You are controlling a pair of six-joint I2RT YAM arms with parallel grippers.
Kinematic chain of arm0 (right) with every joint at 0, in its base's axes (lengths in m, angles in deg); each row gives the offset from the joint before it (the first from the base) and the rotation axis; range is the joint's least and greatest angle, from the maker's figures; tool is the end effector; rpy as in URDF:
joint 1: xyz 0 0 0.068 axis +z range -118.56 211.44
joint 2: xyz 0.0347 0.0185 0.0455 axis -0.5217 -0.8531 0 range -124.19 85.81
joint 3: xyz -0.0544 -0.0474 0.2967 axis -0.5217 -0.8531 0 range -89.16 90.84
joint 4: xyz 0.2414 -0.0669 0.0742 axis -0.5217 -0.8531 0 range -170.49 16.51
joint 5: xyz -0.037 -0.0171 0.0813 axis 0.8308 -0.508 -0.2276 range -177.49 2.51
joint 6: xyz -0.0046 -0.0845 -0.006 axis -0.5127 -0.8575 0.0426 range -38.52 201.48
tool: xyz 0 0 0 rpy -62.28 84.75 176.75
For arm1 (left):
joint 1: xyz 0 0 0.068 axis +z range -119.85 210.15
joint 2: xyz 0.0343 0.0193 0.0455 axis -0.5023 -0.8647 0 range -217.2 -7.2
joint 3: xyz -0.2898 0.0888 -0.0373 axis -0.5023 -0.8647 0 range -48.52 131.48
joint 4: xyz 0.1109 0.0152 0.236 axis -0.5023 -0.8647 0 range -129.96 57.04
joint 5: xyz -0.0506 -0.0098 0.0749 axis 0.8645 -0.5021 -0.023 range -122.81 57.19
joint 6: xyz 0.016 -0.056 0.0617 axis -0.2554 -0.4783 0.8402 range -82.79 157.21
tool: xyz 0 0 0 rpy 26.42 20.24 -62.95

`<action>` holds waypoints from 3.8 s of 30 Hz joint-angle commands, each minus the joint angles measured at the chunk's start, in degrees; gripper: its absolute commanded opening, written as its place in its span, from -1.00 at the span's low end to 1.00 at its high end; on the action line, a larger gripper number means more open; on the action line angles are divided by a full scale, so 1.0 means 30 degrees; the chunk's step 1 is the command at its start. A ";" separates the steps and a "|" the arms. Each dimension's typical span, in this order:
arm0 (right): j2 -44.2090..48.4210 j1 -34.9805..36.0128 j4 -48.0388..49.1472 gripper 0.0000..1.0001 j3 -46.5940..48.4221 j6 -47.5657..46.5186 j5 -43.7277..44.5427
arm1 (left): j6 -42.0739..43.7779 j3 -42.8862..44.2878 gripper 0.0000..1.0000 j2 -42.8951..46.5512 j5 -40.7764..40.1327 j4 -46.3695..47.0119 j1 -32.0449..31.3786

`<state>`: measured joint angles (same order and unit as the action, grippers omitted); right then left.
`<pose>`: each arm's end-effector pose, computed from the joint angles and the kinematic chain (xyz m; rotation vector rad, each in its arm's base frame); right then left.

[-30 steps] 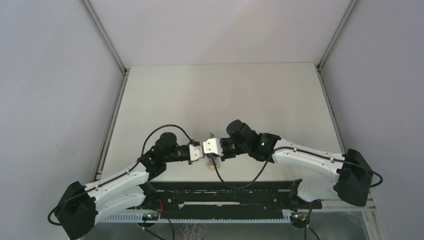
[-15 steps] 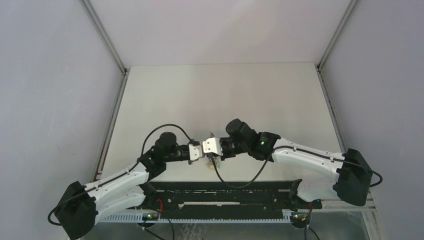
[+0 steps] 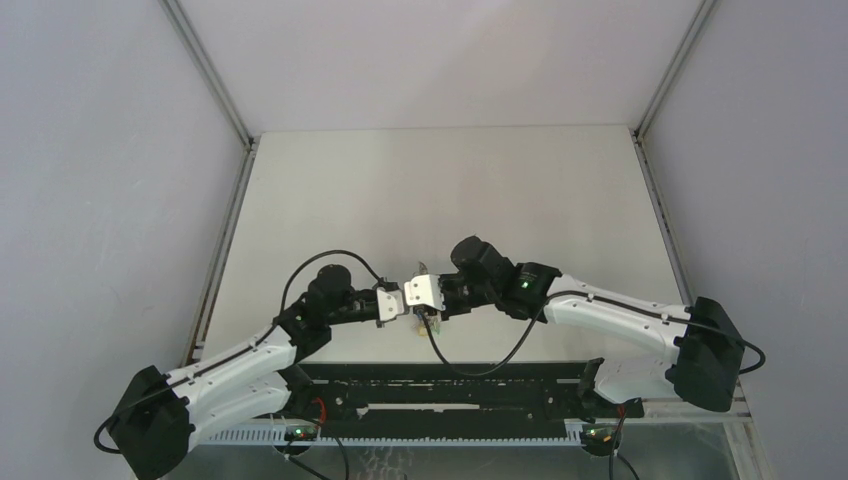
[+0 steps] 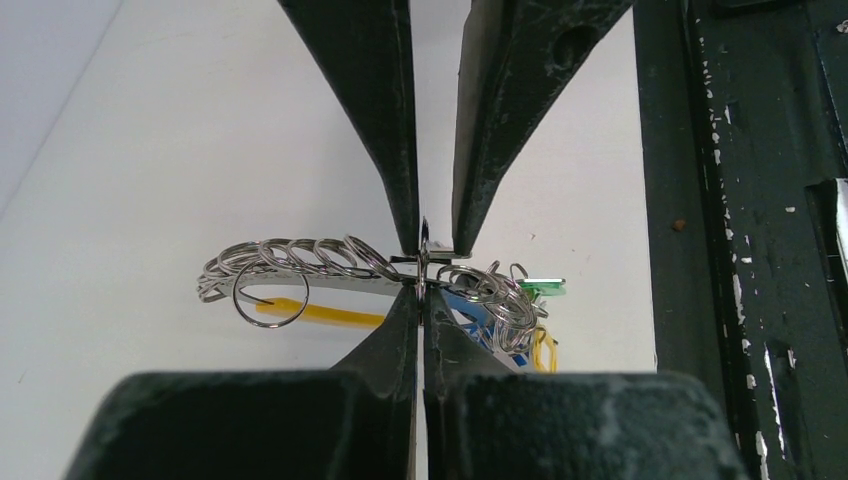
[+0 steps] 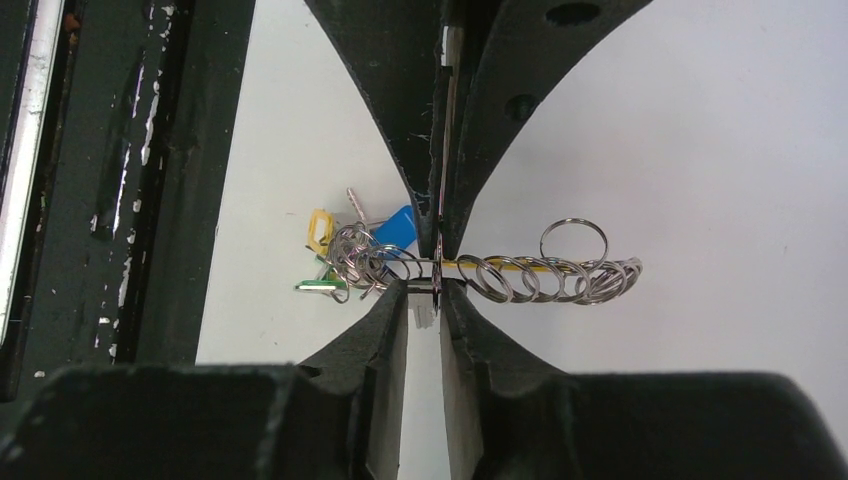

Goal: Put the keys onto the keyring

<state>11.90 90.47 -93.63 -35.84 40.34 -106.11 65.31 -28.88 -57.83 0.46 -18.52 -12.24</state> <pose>0.1326 0.2673 0.2751 -1.8642 1.3355 0.5333 0.1221 -0.1667 0.2301 1.3859 1.2560 -0.7106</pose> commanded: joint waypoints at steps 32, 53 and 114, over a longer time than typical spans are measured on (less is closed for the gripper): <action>-0.0652 -0.5201 0.4112 -0.10 -0.2114 0.8459 -0.2597 | -0.1590 -0.0656 -1.00 0.2258 -1.0883 0.2933 0.0914; -0.7283 -0.4358 0.1261 -0.42 0.3086 2.0806 0.0412 | -0.2970 -0.1361 -1.00 0.2998 -1.5188 0.4476 0.1474; -1.3336 -0.5720 -0.4410 -1.00 0.8477 1.9515 -0.1677 | -0.2978 -0.1143 -1.00 0.3217 -1.3774 0.4256 0.1474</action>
<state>-30.08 73.40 -106.70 -12.54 102.08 -113.54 57.27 -31.99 -49.50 -42.64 -10.11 -8.11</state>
